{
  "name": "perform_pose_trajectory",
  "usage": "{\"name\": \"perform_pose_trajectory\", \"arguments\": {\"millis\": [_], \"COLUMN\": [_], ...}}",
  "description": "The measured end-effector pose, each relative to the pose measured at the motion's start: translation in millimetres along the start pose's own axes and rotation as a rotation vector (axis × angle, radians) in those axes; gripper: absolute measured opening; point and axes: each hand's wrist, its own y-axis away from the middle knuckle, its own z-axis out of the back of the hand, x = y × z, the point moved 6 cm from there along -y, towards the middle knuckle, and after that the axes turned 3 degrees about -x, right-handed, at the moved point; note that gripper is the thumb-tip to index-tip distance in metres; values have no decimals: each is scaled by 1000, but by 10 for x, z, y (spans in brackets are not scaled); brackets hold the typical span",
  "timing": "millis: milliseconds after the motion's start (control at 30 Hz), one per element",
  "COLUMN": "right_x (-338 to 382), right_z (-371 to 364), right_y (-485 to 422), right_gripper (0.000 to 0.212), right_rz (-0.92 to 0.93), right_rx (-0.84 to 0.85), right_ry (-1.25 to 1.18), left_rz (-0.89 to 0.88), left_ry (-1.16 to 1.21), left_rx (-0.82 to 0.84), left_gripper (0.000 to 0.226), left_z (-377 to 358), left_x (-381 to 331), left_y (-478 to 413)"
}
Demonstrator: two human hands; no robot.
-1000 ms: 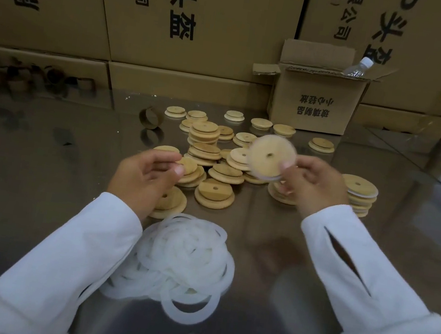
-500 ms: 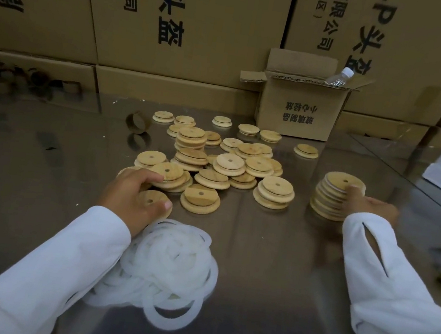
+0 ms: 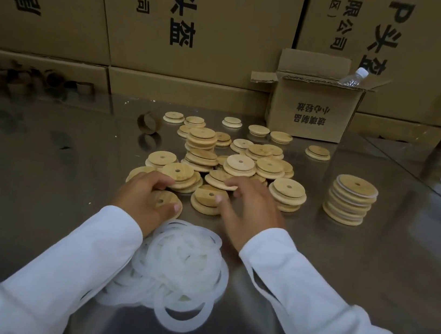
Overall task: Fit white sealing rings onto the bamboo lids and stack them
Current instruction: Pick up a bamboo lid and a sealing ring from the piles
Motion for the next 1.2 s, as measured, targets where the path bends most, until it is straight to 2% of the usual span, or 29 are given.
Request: {"name": "perform_pose_trajectory", "arguments": {"millis": [67, 167, 400, 533, 633, 733, 833, 900, 967, 1000, 1033, 1100, 1167, 1200], "right_x": [-4, 7, -46, -40, 153, 422, 573, 586, 561, 528, 484, 364, 221, 167], "right_z": [-146, -227, -127, -65, 145, 308, 280, 237, 228, 228, 214, 106, -64, -130], "right_y": [-7, 2, -15, -10, 22, 122, 210, 215, 194, 177, 158, 120, 141, 160], "right_gripper": [38, 34, 27, 36, 45, 47, 50, 61, 76, 77, 71, 43, 18, 13], "right_rz": [-5, 47, -80, -120, 68, 383, 583, 609, 562, 513, 440, 254, 103, 41], "right_rx": [104, 177, 133, 89, -141, -340, -361, -310, -240, -214, -179, -36, 149, 225], "right_ry": [48, 101, 101, 49, -61, -44, -2, -26, -138, -192, -212, -132, -54, -70], "left_rz": [-7, -11, -3, 3, -46, -106, -170, -190, -152, -126, -92, 11, 151, 214], "left_ry": [5, 9, 14, 3, 54, 316, 511, 554, 588, 598, 600, 632, 748, 824], "left_rx": [-3, -6, -25, -31, -100, -103, 25, 69, 31, -8, -52, -129, -154, -151], "left_gripper": [35, 35, 35, 35, 27, 9, 10, 16, 19, 19, 18, 11, 10, 12], "left_z": [-8, -17, -4, 20, 99, 159, 124, 107, 132, 155, 183, 228, 229, 219], "left_x": [0, 1, 19, 0, -117, -308, -479, -509, -454, -409, -359, -246, -139, -102], "left_y": [-6, -12, -20, -10, 15, 72, 153, 179, 155, 129, 104, 54, 17, 9]}}
